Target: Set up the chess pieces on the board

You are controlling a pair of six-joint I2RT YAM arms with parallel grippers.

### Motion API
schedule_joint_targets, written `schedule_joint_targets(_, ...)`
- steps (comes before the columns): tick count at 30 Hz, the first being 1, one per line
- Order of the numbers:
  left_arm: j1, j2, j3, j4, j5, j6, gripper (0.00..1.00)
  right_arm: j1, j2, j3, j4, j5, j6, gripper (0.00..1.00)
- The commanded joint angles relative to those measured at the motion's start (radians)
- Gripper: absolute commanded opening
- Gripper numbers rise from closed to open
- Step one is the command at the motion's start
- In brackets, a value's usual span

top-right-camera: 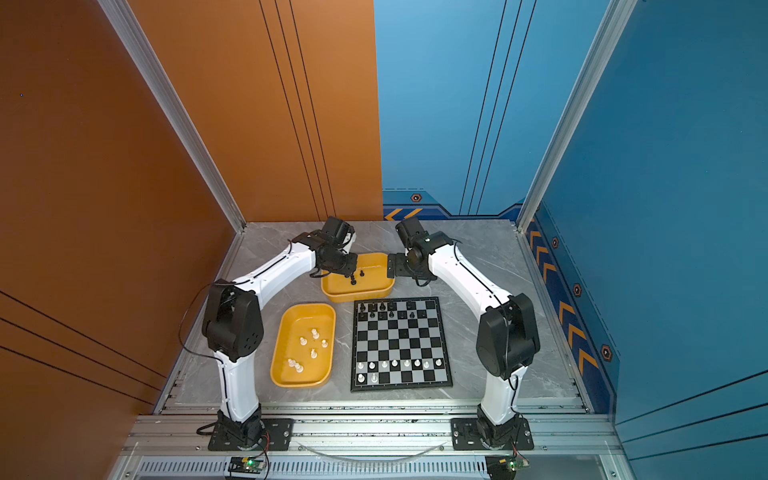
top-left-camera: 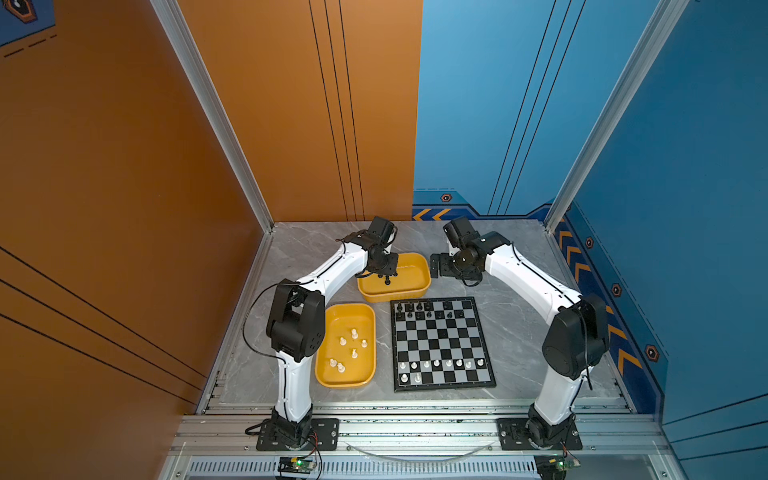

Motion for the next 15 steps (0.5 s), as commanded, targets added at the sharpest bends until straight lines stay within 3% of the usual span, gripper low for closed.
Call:
schedule_joint_targets(1, -0.012, 0.028, -0.017, -0.037, -0.015, 0.011, 0.35, 0.005, -0.040, 0.011, -0.061, 0.035, 0.005, 1.00)
schedule_joint_targets(15, -0.026, 0.116, -0.006, -0.034, -0.056, 0.007, 0.30, 0.004, -0.126, -0.096, -0.060, 0.064, 0.024, 1.00)
